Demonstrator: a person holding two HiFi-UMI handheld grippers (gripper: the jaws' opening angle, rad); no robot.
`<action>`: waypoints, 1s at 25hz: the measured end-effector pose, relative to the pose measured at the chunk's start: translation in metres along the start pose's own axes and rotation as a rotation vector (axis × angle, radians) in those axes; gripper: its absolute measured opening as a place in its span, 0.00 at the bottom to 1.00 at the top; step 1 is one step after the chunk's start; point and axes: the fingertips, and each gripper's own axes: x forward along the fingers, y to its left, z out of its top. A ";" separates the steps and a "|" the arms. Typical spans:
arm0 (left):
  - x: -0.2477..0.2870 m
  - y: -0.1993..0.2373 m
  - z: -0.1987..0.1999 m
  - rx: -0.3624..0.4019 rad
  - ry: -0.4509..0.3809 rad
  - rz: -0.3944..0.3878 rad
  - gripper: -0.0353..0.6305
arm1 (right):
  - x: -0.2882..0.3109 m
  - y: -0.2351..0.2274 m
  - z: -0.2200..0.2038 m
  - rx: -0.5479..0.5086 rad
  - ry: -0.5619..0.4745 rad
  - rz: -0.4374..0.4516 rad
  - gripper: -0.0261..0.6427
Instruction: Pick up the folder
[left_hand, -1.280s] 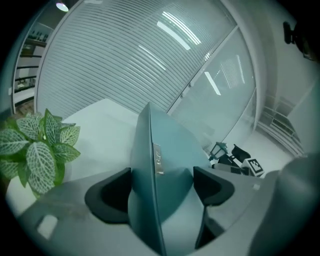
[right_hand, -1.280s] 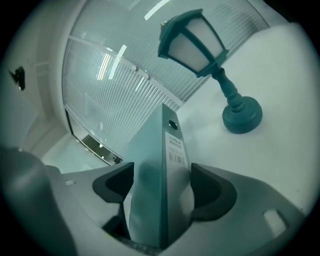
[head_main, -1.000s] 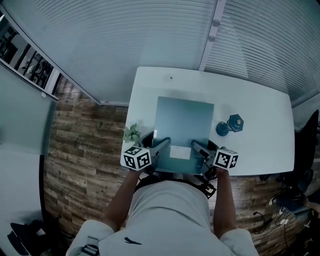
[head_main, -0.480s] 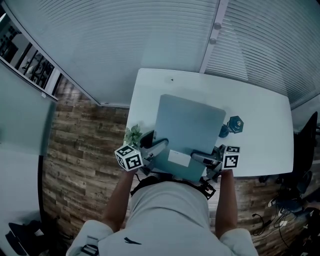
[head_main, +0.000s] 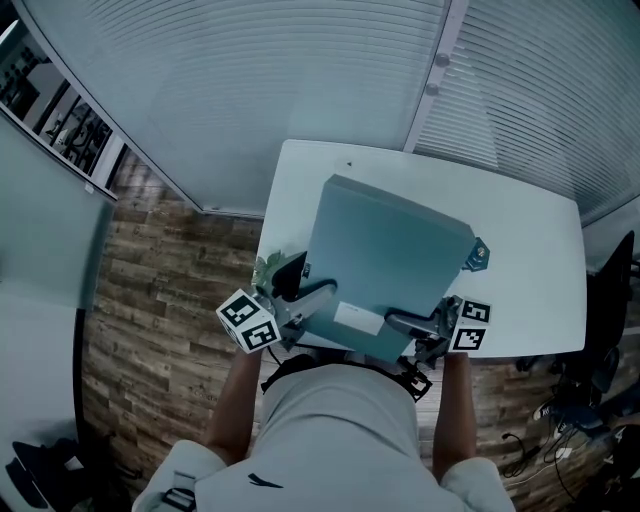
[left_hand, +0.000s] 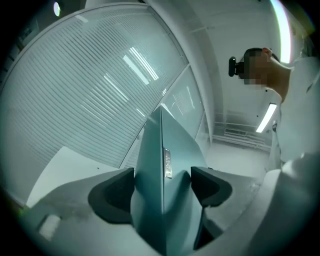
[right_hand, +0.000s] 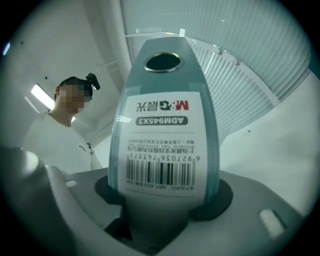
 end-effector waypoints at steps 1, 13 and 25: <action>0.000 -0.005 0.007 0.020 -0.009 -0.014 0.59 | 0.000 0.005 0.003 -0.031 -0.011 0.005 0.50; -0.071 0.002 0.086 0.262 -0.252 0.245 0.24 | -0.043 0.020 0.062 -0.400 -0.176 -0.404 0.49; -0.099 0.022 0.067 0.327 -0.230 0.479 0.06 | -0.073 0.005 0.059 -0.570 -0.246 -0.819 0.49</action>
